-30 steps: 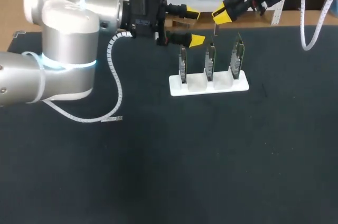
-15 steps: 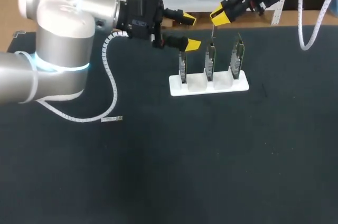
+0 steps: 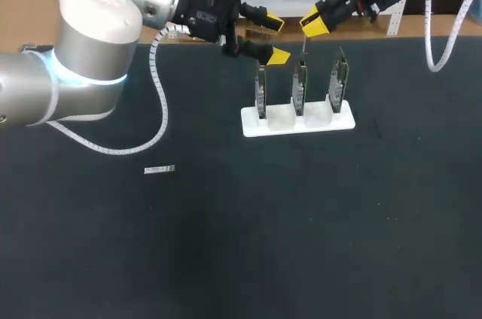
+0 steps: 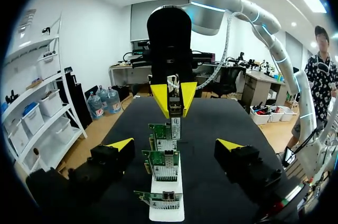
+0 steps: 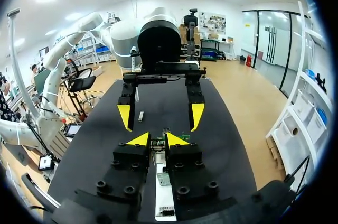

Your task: Pick up the optical module with the left hand, and insert it into the network port with the right hand.

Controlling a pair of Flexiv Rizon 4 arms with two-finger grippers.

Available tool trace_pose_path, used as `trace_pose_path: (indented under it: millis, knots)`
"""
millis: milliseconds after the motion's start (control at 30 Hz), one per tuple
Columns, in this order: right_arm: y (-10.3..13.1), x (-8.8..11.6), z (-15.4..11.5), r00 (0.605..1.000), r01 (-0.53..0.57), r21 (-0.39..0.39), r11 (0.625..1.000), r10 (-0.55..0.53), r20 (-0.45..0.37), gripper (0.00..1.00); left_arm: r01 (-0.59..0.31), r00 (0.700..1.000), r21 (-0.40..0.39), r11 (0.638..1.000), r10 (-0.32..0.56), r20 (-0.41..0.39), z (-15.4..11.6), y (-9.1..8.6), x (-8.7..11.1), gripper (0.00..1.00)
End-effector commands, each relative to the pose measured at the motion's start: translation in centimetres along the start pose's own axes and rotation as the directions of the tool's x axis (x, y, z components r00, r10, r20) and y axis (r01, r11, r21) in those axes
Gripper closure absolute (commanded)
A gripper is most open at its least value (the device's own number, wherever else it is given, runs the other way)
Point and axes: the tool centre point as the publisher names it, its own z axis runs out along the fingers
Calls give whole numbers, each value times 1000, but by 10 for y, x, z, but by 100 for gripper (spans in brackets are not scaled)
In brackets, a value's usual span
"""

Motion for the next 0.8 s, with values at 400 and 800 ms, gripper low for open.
trace_pose_path:
  millis: [400, 800]
  knots:
    - [0, 0, 1, 999, 34, -19, 999, -34, -4, 100, 10, 999, -3, 1000, -11, -50, 2, 1, 4, 0]
    - [-1, 2, 0, 999, 33, -20, 999, -33, -10, 100, 40, 996, 5, 999, -40, -75, 5, 1, 11, 0]
